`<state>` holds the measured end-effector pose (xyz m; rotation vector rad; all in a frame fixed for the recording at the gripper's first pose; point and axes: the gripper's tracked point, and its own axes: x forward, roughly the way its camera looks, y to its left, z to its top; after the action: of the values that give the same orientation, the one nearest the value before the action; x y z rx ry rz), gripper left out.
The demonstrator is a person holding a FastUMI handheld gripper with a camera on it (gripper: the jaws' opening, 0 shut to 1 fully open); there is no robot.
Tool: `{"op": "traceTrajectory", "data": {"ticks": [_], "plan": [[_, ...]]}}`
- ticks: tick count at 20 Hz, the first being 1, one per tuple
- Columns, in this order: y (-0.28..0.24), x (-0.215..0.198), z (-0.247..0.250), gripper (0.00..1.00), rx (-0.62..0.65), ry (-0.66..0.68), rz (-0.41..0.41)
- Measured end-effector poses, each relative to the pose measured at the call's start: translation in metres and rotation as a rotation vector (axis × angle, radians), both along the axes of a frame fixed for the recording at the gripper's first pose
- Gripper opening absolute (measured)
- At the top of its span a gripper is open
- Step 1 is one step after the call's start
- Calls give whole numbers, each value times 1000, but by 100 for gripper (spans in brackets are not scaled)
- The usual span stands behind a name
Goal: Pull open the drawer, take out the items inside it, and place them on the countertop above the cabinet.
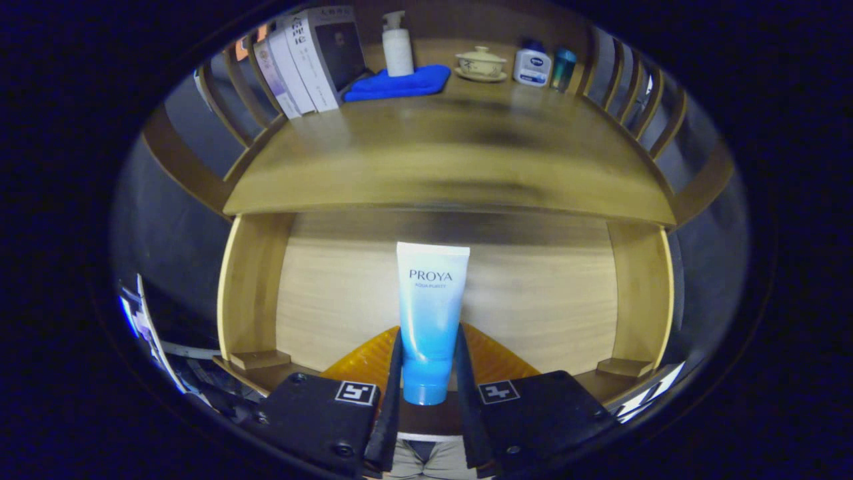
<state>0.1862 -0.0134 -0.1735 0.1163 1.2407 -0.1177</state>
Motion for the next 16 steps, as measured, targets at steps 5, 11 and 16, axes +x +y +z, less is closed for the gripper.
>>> {"op": "traceTrajectory", "data": {"ticks": [5,11,16], "plan": [[-8,13,46,42,-21,-81,1],[-22,42,88,42,-62,-163,-23],[-36,71,105,42,-99,-195,-61]]}}
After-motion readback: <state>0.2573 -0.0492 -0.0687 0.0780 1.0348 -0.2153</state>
